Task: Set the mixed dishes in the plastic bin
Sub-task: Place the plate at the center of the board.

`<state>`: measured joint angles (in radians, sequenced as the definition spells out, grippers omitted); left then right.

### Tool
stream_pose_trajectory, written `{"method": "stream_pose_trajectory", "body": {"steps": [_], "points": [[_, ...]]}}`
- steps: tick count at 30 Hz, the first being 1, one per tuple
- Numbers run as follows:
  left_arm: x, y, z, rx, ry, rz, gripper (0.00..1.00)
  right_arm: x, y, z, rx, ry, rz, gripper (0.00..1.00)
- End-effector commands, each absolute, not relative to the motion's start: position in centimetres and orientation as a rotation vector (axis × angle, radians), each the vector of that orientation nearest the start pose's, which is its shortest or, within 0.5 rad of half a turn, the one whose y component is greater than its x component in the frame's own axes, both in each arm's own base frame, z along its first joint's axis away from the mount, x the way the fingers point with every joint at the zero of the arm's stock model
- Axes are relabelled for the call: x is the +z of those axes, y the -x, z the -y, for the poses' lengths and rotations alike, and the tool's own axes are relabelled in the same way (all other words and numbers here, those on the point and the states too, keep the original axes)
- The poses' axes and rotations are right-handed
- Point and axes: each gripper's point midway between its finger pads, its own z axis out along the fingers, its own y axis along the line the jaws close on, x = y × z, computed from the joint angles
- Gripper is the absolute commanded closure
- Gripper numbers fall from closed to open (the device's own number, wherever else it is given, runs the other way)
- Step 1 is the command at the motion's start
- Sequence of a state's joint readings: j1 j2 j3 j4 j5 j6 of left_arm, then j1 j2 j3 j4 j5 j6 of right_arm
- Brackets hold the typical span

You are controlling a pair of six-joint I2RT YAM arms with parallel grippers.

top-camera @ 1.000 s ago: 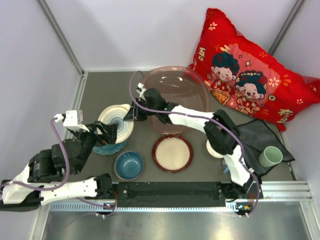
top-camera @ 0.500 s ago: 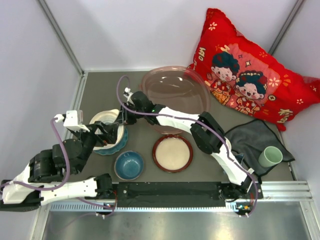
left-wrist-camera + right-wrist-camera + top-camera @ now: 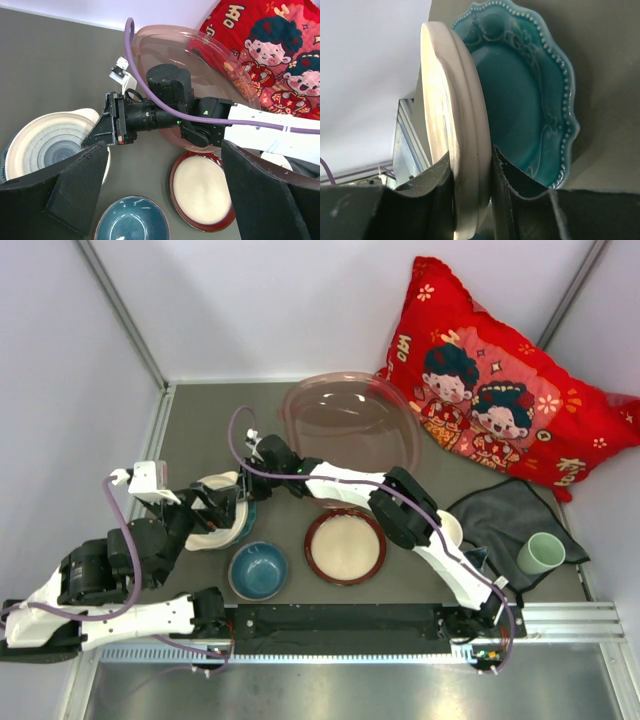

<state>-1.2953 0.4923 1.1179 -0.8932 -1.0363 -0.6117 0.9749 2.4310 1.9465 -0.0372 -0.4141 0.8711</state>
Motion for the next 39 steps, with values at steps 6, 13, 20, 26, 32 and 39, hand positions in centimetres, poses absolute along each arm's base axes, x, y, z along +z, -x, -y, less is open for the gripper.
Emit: {"method": "stream_pose_trajectory", "body": {"steps": [6, 13, 20, 26, 32, 39], "points": [[34.4, -16.4, 8.1, -0.5, 0.128, -1.733, 0.01, 16.3, -28.9, -61.8, 1.622, 0.4, -2.158, 1.0], [34.3, -16.3, 8.1, -0.514, 0.133, -1.733, 0.01, 14.6, -29.6, -61.8, 1.566, 0.368, -2.188, 1.0], [34.0, -16.3, 8.1, -0.515, 0.131, -1.736, 0.01, 12.8, -29.9, -61.8, 1.537, 0.35, -2.224, 0.99], [33.7, -16.3, 8.1, -0.52, 0.139, -1.739, 0.01, 11.2, -29.8, -61.6, 1.535, 0.339, -2.258, 0.99], [33.6, -16.1, 7.7, -0.537, 0.152, -1.733, 0.01, 10.5, -29.7, -61.3, 1.524, 0.336, -2.274, 0.78], [33.5, -16.0, 7.5, -0.543, 0.156, -1.734, 0.01, 10.6, -29.6, -60.8, 1.515, 0.342, -2.272, 0.59]]}}
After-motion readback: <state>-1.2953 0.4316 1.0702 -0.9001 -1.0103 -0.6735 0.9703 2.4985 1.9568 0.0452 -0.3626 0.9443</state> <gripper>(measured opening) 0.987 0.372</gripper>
